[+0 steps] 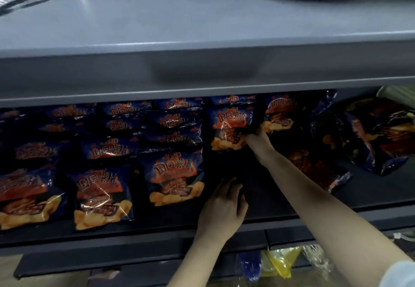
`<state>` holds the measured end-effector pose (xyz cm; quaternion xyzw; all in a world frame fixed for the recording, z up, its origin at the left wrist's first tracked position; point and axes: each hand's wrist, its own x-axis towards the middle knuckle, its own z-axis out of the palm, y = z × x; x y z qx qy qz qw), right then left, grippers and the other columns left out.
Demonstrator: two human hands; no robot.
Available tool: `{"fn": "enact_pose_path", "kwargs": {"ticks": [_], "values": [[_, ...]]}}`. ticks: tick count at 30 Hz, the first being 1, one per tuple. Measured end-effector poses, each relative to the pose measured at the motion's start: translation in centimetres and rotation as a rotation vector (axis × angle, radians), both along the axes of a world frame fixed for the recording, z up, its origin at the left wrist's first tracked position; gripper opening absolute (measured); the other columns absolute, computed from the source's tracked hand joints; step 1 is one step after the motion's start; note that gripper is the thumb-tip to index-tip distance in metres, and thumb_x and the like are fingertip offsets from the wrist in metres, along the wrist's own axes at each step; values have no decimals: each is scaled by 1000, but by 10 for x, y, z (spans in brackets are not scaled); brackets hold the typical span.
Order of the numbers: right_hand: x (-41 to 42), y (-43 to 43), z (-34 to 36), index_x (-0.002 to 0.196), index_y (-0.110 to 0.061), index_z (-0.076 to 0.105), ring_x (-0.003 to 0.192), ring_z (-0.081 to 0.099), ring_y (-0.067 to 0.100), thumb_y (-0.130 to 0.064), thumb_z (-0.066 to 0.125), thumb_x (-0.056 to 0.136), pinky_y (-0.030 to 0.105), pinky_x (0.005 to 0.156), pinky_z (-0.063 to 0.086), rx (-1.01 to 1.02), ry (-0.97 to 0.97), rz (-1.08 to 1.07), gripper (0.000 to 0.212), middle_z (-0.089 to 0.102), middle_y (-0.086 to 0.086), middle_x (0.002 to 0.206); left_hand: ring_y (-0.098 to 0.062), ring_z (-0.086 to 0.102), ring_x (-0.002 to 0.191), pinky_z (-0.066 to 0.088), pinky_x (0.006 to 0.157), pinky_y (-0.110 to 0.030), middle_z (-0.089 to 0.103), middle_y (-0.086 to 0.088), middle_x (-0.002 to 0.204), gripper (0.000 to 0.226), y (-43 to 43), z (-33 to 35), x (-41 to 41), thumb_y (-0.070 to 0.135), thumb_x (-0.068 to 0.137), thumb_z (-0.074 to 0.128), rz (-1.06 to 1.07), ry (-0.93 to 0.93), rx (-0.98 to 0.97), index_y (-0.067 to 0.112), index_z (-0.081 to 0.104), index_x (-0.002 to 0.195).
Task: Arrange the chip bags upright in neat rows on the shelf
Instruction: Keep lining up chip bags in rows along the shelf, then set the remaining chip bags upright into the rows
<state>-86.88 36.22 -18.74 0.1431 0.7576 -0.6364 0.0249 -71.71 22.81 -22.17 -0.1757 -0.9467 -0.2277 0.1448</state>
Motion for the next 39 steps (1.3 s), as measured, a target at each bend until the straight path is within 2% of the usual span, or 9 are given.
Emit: {"fn": "enact_pose_path", "kwargs": {"ticks": [5,9,14,17,27,28,31,34,39], "values": [[-1,2,7,140,-15,24,110,45,18,-16,61,86,31,89,36,19,-6,60,65,46,6,131,-23,59,114,54,85,-32,65,-7,118,27,0,1,-1,19,79,68,3,-2,13,10,68,105],[0,2,9,138,-12,24,122,43,26,-19,57,90,33,94,36,96,-11,83,59,43,11,137,-24,58,116,53,85,-32,64,-7,120,26,0,1,0,18,82,65,5,-13,30,10,67,106],[7,4,9,138,-10,23,115,45,25,-26,53,93,34,89,39,225,10,77,57,42,13,137,-24,53,121,50,90,-33,61,-7,124,27,0,1,1,19,85,61,4,-20,50,10,66,109],[9,6,8,136,-11,22,103,47,22,-29,52,94,34,85,40,231,-7,68,55,46,14,133,-23,50,125,47,94,-33,59,-7,128,29,-1,0,1,21,88,56,4,-44,51,10,64,114],[14,12,11,136,-11,23,82,48,15,-35,58,87,26,64,37,349,-27,65,65,52,12,124,-25,53,121,49,91,-32,60,-8,125,27,0,2,0,17,86,59,5,-55,47,9,65,111],[15,13,12,137,-11,23,83,50,15,-37,59,86,27,65,39,347,-30,73,66,53,11,125,-24,53,121,48,91,-32,60,-7,126,27,0,2,0,18,87,58,5,-57,48,9,64,112],[21,16,8,138,-12,24,106,54,24,-42,60,85,31,79,42,338,-52,110,71,52,11,132,-22,48,126,45,95,-30,56,-6,131,29,0,2,1,20,89,53,2,-86,50,10,62,116],[28,13,8,136,-12,28,113,54,26,-45,60,86,28,76,38,357,-10,89,68,54,10,131,-22,50,123,47,93,-31,57,-6,129,28,0,3,1,19,88,55,7,-78,44,10,63,113],[36,9,19,139,-10,31,112,54,30,-33,62,87,23,73,36,400,131,-1,65,54,12,126,-22,53,120,48,90,-31,59,-5,126,27,0,3,2,18,87,56,10,-70,37,10,64,111]]}}
